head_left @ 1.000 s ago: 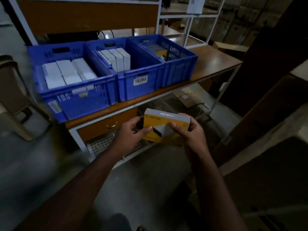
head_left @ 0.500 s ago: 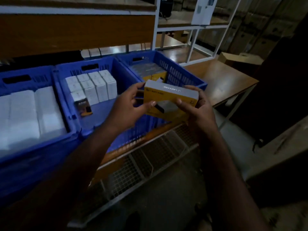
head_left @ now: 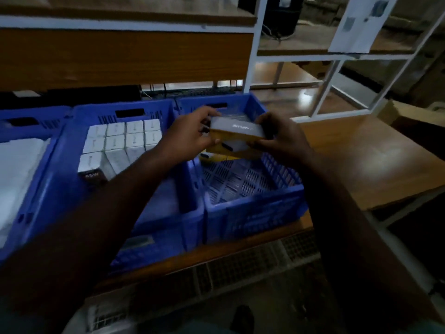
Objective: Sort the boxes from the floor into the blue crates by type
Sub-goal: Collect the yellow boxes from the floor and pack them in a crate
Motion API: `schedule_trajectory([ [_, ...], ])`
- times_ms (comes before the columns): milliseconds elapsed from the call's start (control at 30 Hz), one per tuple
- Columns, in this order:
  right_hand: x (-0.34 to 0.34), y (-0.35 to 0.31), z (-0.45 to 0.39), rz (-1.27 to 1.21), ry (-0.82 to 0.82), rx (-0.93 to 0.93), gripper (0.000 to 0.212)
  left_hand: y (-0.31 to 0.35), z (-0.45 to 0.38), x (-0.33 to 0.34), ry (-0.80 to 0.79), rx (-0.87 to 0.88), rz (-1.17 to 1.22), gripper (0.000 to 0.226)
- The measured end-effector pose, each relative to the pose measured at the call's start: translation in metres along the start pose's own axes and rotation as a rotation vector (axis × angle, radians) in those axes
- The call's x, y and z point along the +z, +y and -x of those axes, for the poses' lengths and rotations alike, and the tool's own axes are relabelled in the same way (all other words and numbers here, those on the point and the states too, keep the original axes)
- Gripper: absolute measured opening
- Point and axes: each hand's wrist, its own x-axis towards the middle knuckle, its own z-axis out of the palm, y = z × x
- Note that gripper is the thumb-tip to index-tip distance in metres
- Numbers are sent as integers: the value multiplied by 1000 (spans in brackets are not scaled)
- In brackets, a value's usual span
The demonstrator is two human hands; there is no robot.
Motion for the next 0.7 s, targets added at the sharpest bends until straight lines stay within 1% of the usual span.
schedule_trajectory([
  [100, 11, 38, -36, 109, -140, -22, 45, -13, -20, 23, -17, -147, -270, 50],
  [233, 42, 59, -77, 257, -334, -75, 49, -29, -36, 40, -59, -300, -598, 44],
  [333, 70, 70, -96, 352, -381, -117, 50, -42, -47, 51, -90, -348, -891, 39],
  [433, 94, 82, -104, 337, -370, -140, 44, -49, -55, 62, -112, -343, -1182, 27],
  [467, 100, 86, -106, 335, -352, -155, 41, -50, -57, 65, -108, -343, -1233, 23],
  [533, 109, 90, -109, 365, -317, -189, 32, -51, -64, 70, -119, -371, -1270, 21],
  [600, 116, 94, -114, 401, -309, -192, 26, -49, -70, 78, -188, -441, -1302, 22],
  [700, 124, 99, -123, 365, -306, -150, 24, -50, -76, 89, -301, -541, -1303, 23],
])
